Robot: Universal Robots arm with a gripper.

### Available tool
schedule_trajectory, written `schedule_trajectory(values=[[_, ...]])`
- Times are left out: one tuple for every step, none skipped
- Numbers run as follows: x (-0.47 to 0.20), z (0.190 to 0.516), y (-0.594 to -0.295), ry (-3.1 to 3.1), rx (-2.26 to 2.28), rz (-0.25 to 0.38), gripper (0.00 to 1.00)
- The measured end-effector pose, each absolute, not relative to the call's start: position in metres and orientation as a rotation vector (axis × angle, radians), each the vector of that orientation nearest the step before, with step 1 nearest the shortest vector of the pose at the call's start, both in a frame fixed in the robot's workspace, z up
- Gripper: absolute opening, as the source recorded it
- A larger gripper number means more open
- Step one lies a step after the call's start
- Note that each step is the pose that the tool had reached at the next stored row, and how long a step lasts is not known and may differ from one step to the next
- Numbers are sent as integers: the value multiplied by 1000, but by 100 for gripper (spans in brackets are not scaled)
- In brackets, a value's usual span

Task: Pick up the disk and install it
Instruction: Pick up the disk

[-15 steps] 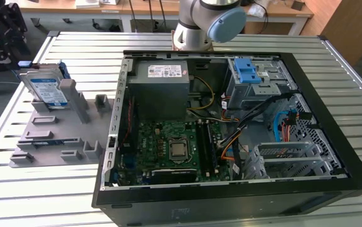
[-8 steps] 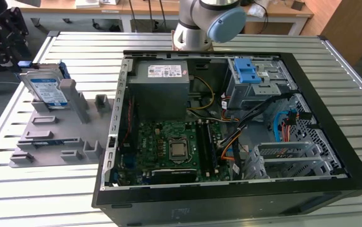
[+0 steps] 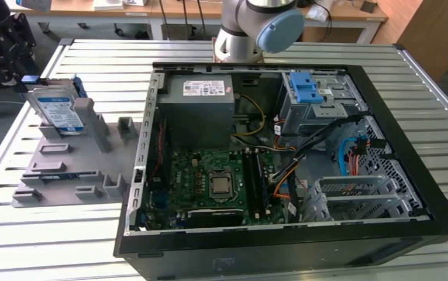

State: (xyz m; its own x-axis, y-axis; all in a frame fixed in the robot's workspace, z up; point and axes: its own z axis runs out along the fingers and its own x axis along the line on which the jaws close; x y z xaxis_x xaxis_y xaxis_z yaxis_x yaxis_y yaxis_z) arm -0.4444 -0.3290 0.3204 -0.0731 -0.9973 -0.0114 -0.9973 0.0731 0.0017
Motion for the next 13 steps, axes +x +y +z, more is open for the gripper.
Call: schedule_trajectory(values=[[-444,320,-328,2296,-2134,14,59],[-444,318,-328,2296,-2134,14,59],[-444,317,-328,2296,-2134,14,59],[-444,316,-328,2296,-2134,14,59],[-444,314,-327,2296,-2134,14,59],[-444,313,-327,2296,-2134,14,59],[-444,312,-327,2296,-2134,14,59],[-444,311,-327,2296,-2134,14,59],[-444,311,-327,2296,-2134,14,59],[-444,311,-327,2296,-2134,14,59],[-444,311,-327,2296,-2134,14,59],[-444,311,-327,2296,-2134,14,59],[-444,311,-327,2296,-2134,14,59]])
